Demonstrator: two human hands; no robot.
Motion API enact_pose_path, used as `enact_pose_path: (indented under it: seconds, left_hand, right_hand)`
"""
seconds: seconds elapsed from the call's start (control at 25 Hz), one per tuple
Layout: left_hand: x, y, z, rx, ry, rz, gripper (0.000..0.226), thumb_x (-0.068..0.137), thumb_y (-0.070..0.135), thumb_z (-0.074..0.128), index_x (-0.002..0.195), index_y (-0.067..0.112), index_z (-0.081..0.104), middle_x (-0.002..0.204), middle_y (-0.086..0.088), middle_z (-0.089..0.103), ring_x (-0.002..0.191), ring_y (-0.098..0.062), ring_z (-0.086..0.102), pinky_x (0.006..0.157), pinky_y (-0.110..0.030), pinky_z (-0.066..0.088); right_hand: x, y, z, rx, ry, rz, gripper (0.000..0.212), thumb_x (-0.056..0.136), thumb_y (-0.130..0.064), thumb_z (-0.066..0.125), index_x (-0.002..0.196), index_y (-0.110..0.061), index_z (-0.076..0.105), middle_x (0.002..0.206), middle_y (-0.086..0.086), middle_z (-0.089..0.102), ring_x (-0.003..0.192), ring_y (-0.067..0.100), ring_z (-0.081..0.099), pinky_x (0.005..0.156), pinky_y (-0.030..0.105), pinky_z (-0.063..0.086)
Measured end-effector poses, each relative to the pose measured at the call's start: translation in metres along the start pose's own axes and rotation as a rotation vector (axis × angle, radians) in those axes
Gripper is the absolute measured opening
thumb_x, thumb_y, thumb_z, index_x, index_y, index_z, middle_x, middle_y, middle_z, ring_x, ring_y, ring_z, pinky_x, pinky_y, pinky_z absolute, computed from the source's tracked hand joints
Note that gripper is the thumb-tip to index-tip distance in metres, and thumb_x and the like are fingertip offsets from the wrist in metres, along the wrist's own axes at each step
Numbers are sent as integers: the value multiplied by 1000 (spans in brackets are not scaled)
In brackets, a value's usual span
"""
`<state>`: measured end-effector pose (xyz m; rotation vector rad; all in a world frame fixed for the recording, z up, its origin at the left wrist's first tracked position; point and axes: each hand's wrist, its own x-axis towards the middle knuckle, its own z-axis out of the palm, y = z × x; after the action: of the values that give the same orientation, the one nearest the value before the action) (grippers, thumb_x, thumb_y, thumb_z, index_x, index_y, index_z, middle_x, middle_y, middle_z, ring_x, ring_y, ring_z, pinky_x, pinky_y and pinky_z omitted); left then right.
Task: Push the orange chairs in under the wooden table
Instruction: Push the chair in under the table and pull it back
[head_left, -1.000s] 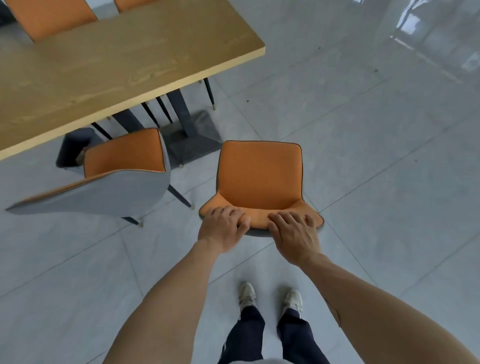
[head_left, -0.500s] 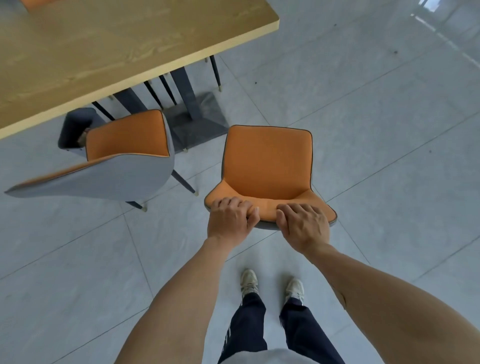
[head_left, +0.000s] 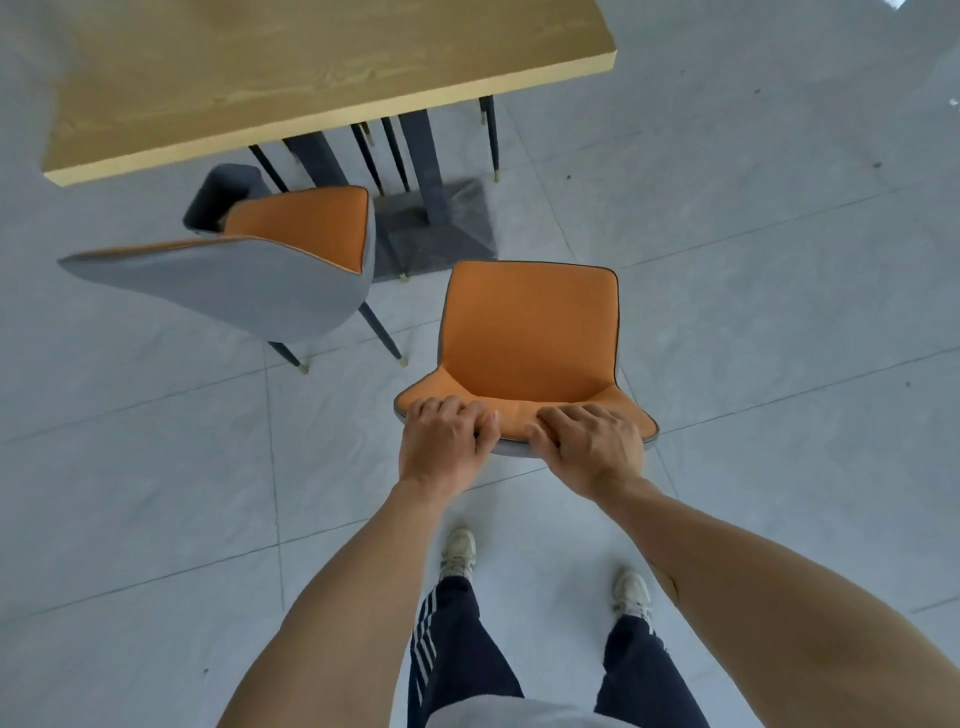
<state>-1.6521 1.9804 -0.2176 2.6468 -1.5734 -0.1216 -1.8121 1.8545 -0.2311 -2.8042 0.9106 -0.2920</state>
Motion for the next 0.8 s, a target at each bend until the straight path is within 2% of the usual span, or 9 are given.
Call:
enact_pose_path:
  seconds: [0.16, 0.28, 0.4, 0.52, 0.64, 0.72, 0.8]
  left_hand:
    - [-21, 52, 9, -31, 64, -150, 54, 99, 48, 27, 97, 20, 72, 92, -5, 73, 85, -26, 65, 83, -39, 47]
    - [-32, 95, 14, -69, 92, -272, 51, 98, 49, 30, 95, 21, 73, 91, -4, 74, 85, -27, 66, 83, -39, 46]
    - [-42, 120, 18, -82, 93, -350, 50, 99, 50, 29, 95, 23, 71, 93, -2, 73, 87, -26, 65, 84, -39, 45]
    - [-46, 128, 21, -55, 123, -411, 51, 99, 51, 27, 91, 23, 70, 91, 0, 71, 88, -27, 63, 90, -46, 41]
    - [-47, 135, 28, 7, 162, -498, 47, 99, 50, 32, 87, 25, 69, 91, 1, 68, 94, -29, 58, 102, -68, 27]
    - [-45, 137, 31, 2, 165, -509, 47, 99, 50, 33, 85, 24, 70, 90, 0, 68, 94, -30, 57, 101, -68, 28]
    - [-40, 134, 32, 21, 190, -483, 49, 99, 49, 33, 83, 22, 71, 87, -2, 68, 90, -29, 57, 95, -61, 33]
  right_hand:
    - [-8, 49, -6, 27, -24, -165, 69, 97, -66, 16, 82, -28, 71, 73, -6, 72, 70, 22, 68, 54, 27, 45]
    - [-3, 85, -17, 9, -135, -285, 71, 95, -69, 12, 94, -32, 72, 83, -8, 73, 80, 21, 67, 61, 32, 51]
    - [0, 101, -26, -27, -224, -373, 73, 93, -71, 7, 101, -35, 70, 89, -10, 72, 88, 19, 65, 67, 31, 50]
    - [-13, 99, -29, -66, -170, -301, 69, 96, -66, 12, 97, -32, 71, 91, -8, 73, 92, 22, 65, 82, 36, 44]
    - [-35, 88, -26, -47, -105, -117, 57, 97, -60, 24, 91, -28, 71, 96, -8, 73, 99, 25, 62, 99, 50, 33]
    - [-38, 85, -26, -16, -108, -78, 54, 96, -58, 28, 90, -26, 71, 97, -8, 72, 100, 25, 60, 98, 49, 32]
    - [-29, 85, -26, -32, -108, -88, 52, 96, -55, 29, 87, -26, 72, 94, -7, 73, 95, 24, 61, 90, 42, 34]
